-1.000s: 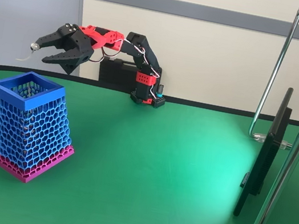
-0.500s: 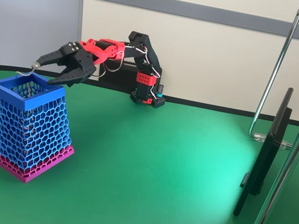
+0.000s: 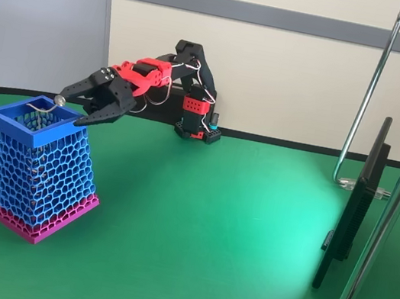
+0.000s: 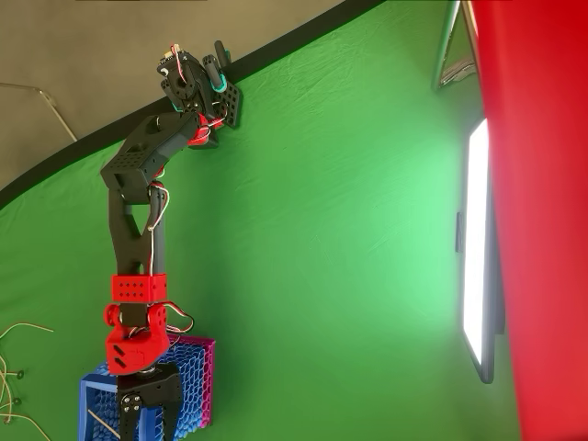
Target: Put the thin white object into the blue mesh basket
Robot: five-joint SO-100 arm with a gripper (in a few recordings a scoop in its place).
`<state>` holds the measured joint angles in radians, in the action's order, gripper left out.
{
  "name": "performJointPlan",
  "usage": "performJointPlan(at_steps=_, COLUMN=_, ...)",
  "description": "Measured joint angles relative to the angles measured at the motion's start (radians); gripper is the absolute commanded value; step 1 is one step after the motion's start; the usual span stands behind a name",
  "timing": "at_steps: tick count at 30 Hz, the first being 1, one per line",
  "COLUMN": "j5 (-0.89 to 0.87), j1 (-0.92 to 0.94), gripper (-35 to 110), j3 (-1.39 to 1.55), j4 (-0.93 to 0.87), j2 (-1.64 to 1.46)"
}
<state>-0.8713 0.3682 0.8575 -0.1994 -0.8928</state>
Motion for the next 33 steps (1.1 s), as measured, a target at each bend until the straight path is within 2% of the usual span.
performJointPlan(at_steps=7, j5=0.021, j1=-0.021, gripper=26, j3=0.04, j4=0.006, j2=-0.002)
performJointPlan(at_steps=21, j5=0.072, j1=-0.058, gripper=26, j3=0.216, j4=0.141, j2=-0.035)
performJointPlan(at_steps=33, j5=0.097, j1=-0.104, gripper=26, j3=0.321, j4=0.061, j2=-0.222)
